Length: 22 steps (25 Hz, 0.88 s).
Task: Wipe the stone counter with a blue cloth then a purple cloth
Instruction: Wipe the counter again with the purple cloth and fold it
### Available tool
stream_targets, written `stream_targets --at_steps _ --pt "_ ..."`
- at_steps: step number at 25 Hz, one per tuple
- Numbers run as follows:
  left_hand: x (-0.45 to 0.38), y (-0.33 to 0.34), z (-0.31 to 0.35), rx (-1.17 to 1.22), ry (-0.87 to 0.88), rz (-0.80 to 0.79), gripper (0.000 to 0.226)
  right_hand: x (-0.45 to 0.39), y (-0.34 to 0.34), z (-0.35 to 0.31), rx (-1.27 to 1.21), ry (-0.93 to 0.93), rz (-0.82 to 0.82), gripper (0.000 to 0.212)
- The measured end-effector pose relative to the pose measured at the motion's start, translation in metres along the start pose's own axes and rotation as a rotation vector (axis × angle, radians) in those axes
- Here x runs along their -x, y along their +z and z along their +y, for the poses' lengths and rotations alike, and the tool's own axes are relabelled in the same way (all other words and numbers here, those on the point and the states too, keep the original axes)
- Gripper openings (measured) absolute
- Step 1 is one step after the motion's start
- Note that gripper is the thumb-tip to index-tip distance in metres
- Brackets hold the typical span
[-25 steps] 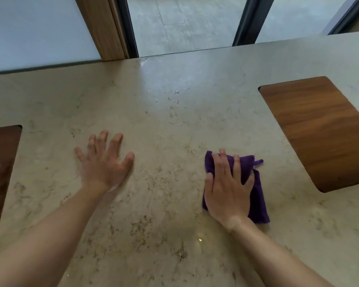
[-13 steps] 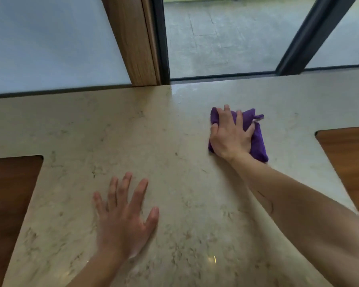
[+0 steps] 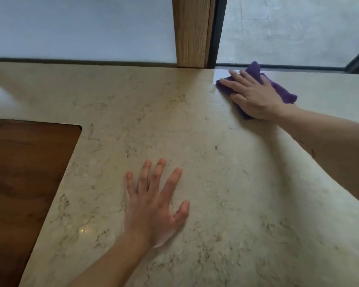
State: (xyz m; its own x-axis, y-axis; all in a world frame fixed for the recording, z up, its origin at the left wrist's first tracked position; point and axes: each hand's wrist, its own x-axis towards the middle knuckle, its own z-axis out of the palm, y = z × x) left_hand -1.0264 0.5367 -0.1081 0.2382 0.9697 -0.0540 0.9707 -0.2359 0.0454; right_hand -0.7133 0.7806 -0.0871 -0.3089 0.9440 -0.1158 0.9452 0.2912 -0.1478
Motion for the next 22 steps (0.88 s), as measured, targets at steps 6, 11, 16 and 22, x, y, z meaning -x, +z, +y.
stream_targets --at_steps 6,11,16,22 --pt "-0.002 -0.003 -0.001 0.044 -0.033 -0.048 0.072 0.087 0.013 -0.05 0.072 0.132 -0.005 0.048" --pt "-0.005 -0.004 0.001 0.059 -0.04 -0.037 0.073 0.214 0.039 -0.103 0.022 0.054 -0.026 0.054" --pt "-0.008 -0.005 -0.009 0.077 0.034 -0.082 0.076 0.356 0.071 -0.177 -0.014 0.16 0.01 0.065" --pt "0.044 -0.022 -0.042 0.077 0.149 -0.053 0.077 0.524 0.101 -0.264 -0.047 0.29 -0.006 0.054"
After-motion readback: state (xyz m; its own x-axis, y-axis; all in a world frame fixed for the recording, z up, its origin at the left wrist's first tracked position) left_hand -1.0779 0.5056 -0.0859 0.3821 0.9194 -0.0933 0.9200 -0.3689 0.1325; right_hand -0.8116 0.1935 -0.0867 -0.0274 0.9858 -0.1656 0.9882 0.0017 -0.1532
